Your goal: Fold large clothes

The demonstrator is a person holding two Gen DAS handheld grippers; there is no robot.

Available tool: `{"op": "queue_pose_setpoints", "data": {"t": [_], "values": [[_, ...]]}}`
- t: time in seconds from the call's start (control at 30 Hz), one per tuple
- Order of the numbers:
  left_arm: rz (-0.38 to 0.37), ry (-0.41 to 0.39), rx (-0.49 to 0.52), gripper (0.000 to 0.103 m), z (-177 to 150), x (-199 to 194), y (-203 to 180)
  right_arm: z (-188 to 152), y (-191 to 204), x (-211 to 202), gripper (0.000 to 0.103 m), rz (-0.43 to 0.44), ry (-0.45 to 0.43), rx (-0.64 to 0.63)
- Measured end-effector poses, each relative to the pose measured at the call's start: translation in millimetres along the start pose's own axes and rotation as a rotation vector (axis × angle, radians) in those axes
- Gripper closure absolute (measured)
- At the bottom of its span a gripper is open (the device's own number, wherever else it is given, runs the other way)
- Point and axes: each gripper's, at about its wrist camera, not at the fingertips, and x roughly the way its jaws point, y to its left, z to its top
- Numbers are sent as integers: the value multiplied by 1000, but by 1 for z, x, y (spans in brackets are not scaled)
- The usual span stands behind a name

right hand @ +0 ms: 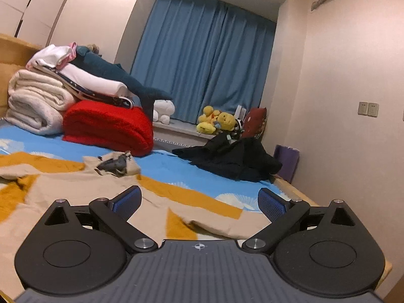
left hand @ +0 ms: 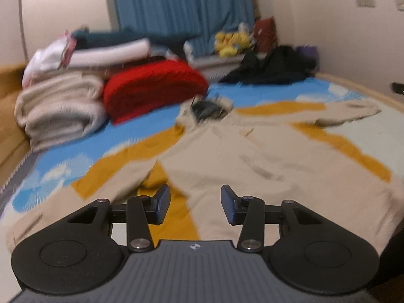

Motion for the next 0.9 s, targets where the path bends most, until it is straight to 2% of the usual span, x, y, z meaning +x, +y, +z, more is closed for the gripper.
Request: {"op": "queue_pose_setpoints", "data": {"t": [0.03, 0.07, 0.1, 0.17, 0.23, 0.33, 0.37, 0.4, 0.53, 0.6, 0.63, 0.73, 0.77, 0.8, 0.83, 0.9], "values": [[12, 43, -27, 54, -8, 12, 10, -3, -8, 8, 5, 2, 19, -3], [31, 134, -76, 54, -16, 29, 21, -11, -16, 21, 5, 0, 56, -4], [55, 246, -147, 54, -21, 46, 32, -18, -21, 29, 6, -7, 90, 1], [53, 391, -318, 54, -36, 70, 56, -34, -32, 53, 10, -24, 221, 64], [57, 498, -433, 54, -50, 87, 74, -51, -41, 75, 21, -11, 347, 135], [71, 587, -466, 54, -60, 103, 86, -71, -39, 95, 35, -3, 467, 161], [70, 603, -473, 54, -64, 105, 87, -77, -41, 102, 44, 9, 506, 184], [68, 622, -478, 54, -67, 108, 89, -83, -41, 106, 46, 19, 541, 206], [69, 688, -484, 55, -77, 118, 90, -105, -38, 123, 46, 37, 690, 272], [57, 679, -482, 78, -81, 115, 91, -116, -36, 126, 46, 43, 754, 289], [49, 675, -478, 94, -82, 113, 91, -121, -35, 127, 46, 49, 782, 293], [44, 634, -481, 100, -80, 100, 94, -131, -33, 130, 53, 63, 857, 284], [43, 616, -492, 101, -79, 94, 97, -134, -33, 129, 65, 56, 879, 280], [45, 601, -497, 101, -78, 89, 99, -136, -34, 128, 83, 47, 898, 281], [53, 597, -493, 101, -79, 85, 100, -136, -35, 127, 91, 43, 906, 294], [73, 635, -474, 101, -84, 85, 100, -131, -39, 124, 100, 55, 891, 336]]}}
